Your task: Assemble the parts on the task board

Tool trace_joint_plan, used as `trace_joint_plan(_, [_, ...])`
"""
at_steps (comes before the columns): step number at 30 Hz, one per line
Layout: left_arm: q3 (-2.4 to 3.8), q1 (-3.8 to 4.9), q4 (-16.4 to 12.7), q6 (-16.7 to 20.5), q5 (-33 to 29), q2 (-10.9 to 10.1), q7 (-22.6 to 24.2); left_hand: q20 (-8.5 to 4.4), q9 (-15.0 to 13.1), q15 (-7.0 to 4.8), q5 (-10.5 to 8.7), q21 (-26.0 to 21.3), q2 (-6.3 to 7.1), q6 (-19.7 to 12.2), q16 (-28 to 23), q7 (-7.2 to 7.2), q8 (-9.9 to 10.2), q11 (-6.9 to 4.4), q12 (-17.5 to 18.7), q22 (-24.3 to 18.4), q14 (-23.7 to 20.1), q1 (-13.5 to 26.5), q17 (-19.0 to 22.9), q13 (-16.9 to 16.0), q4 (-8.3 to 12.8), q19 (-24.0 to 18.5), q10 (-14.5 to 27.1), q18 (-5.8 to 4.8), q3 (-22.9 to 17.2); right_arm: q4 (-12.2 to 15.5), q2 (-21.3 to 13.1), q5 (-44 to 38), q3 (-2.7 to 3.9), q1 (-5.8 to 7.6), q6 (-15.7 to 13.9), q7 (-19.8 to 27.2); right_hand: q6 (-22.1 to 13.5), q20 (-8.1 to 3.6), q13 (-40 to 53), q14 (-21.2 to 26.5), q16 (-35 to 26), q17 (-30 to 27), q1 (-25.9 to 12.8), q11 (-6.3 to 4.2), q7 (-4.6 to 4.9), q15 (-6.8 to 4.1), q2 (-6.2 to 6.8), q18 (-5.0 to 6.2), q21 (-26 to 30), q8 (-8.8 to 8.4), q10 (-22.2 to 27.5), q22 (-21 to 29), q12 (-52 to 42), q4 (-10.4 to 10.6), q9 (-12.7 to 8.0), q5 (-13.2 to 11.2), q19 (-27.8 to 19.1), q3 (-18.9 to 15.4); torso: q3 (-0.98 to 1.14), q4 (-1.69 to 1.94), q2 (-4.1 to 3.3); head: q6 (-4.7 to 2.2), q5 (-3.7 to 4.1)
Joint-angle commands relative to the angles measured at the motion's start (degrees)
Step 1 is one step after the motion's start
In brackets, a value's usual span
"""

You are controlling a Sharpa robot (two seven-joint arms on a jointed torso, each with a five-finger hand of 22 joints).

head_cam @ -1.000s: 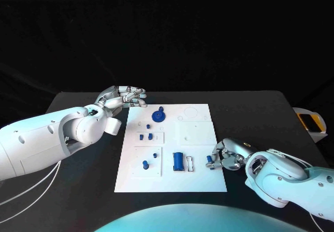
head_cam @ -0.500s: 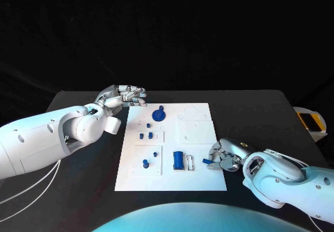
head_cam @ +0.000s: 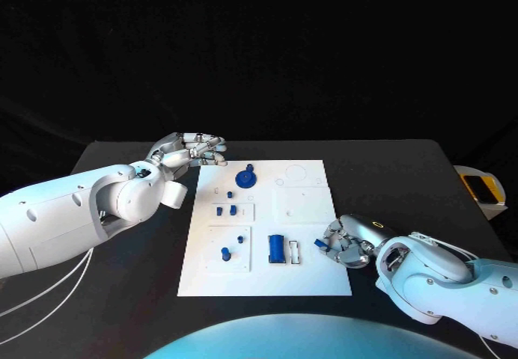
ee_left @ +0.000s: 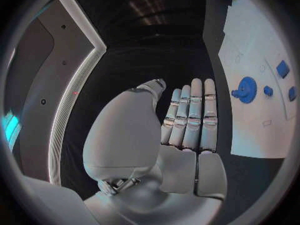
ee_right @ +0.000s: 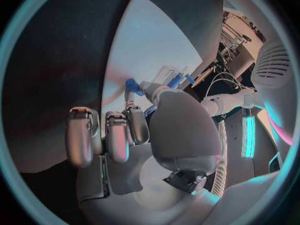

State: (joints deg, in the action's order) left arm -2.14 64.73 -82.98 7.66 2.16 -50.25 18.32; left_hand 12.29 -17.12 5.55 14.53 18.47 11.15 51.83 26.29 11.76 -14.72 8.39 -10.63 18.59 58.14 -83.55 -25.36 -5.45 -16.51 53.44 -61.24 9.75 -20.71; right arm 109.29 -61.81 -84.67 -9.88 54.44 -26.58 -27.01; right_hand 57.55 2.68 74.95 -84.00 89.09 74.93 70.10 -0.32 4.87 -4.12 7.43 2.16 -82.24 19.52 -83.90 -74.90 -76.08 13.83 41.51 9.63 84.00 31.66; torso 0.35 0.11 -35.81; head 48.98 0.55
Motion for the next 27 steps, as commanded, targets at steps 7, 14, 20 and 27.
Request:
trace_joint_plan(7, [0.04,0.02,-0.15,-0.59,-0.3,0.18,0.04,0.1,-0.06,0.0,-0.1,-0.37,-0.59,-0.15,0.19,-0.33,-0.34,-0.01,0.07,-0.06,-0.5,-0.28,-0.07,-0.01,0.46,0.24,0.55,0.63,0.02,1.69,-0.3,6.97,-0.25,2.03,-0.85,0.12,-0.12,-0.32,5.65,-5.49,-0.08,12.59,-1.6,0.11,-0.58,0.28,-0.71,-0.7,-0.5,1.39,-0.36,-13.17,-0.13,-12.48,0.74,0.22,3.61,13.09,-0.06,0.02,0.03,-0.11,0.08])
trace_joint_plan(14, [0.04,0.02,-0.15,-0.65,-0.3,0.32,-0.04,0.1,-0.06,0.0,-0.1,-0.37,-0.59,-0.15,0.19,-0.33,-0.34,-0.01,0.07,-0.06,-0.5,-0.28,-0.07,-0.01,0.46,0.24,0.55,0.63,0.02,2.17,1.78,10.87,-0.24,2.77,-1.15,0.62,-0.3,-0.35,5.72,-5.46,-0.13,12.46,-2.92,0.05,-0.69,0.24,0.09,-0.66,-0.29,1.49,-0.36,-13.11,-0.19,-12.92,1.0,0.09,3.55,12.35,-0.03,0.03,-0.07,-0.02,0.16])
trace_joint_plan(20, [0.04,0.02,-0.2,-0.72,-0.3,0.35,-0.11,0.09,-0.05,0.01,-0.1,-0.39,-0.58,-0.16,0.19,-0.31,-0.34,0.01,0.1,-0.07,-0.51,-0.33,-0.08,0.0,0.48,0.25,0.62,0.62,0.02,1.4,3.95,12.92,-0.23,2.91,-0.33,0.32,-0.31,-0.47,5.89,-5.47,-0.12,12.5,-5.03,-0.2,-1.04,0.06,0.64,-0.62,-0.11,1.77,-0.43,-13.06,-0.36,-12.68,1.41,1.35,3.49,10.17,-0.03,0.03,-0.03,0.08,0.22])
trace_joint_plan(27, [0.04,0.03,-0.3,-0.75,-0.3,0.31,-0.15,0.09,-0.05,0.01,-0.1,-0.39,-0.58,-0.16,0.19,-0.31,-0.34,0.01,0.1,-0.07,-0.51,-0.33,-0.08,0.0,0.48,0.25,0.62,0.62,0.02,-0.2,5.87,14.19,-0.25,2.7,2.27,-0.7,0.55,-0.63,6.89,-5.5,-0.08,12.61,-9.08,-0.43,-1.37,-0.12,0.79,-0.64,-0.16,1.67,-0.94,-13.08,-1.72,-10.16,1.03,0.16,3.53,7.39,-0.01,0.03,-0.08,0.21,0.06])
